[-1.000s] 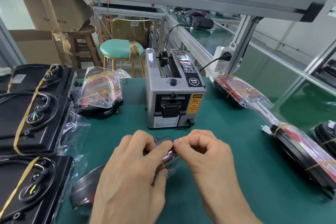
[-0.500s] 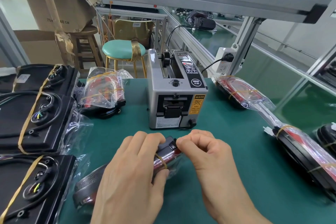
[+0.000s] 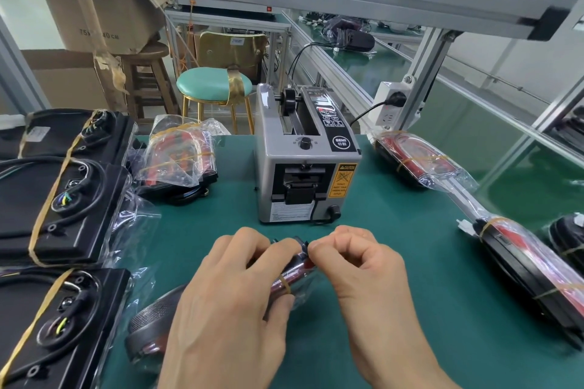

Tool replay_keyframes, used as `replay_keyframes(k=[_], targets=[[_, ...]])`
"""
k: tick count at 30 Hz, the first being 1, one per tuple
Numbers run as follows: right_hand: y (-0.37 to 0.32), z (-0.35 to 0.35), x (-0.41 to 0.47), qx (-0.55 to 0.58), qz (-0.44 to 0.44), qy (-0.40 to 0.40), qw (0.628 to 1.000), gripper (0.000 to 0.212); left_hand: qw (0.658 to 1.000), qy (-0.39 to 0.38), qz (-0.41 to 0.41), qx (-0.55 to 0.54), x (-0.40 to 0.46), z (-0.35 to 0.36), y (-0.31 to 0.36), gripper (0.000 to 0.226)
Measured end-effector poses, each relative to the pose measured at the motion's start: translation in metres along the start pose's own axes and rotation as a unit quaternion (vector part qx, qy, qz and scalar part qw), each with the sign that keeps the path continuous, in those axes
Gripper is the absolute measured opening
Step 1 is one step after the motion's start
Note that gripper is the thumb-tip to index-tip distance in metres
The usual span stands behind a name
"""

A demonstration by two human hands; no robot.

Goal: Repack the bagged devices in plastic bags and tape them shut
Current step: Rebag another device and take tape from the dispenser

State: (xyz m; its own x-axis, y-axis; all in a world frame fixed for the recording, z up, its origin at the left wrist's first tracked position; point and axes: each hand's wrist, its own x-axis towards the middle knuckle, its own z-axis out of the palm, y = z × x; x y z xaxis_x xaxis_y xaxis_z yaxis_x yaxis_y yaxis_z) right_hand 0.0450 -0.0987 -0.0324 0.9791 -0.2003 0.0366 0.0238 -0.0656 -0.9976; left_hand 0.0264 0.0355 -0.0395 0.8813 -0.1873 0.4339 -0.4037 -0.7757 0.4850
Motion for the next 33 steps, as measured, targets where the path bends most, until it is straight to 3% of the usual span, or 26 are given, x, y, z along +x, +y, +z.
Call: replay_keyframes(k=[15, 19, 21, 27, 33], targets=[[-0.001, -0.007, 0.004, -0.058, 0.008, -0.024, 0.998, 0.011, 0.999, 0.009, 0.019, 0.032, 0.001, 0.003, -0.004, 0.061], [0.002, -0.016, 0.008, 0.063, 0.107, -0.013, 0.992, 0.015, 0.998, 0.052, 0.037, 0.027, 0.001, 0.004, -0.004, 0.051], [0.001, -0.021, 0.010, 0.081, 0.116, -0.035, 0.989, 0.012, 0.997, 0.067, 0.038, 0.032, 0.003, 0.003, -0.004, 0.049], [-0.004, -0.015, 0.016, -0.047, 0.056, -0.146, 0.987, 0.010, 0.997, 0.051, 0.046, 0.030, 0.002, 0.003, -0.005, 0.053], [-0.005, -0.019, 0.026, -0.074, 0.055, -0.180, 0.979, 0.017, 0.995, 0.069, 0.060, 0.034, 0.002, 0.003, -0.006, 0.052]])
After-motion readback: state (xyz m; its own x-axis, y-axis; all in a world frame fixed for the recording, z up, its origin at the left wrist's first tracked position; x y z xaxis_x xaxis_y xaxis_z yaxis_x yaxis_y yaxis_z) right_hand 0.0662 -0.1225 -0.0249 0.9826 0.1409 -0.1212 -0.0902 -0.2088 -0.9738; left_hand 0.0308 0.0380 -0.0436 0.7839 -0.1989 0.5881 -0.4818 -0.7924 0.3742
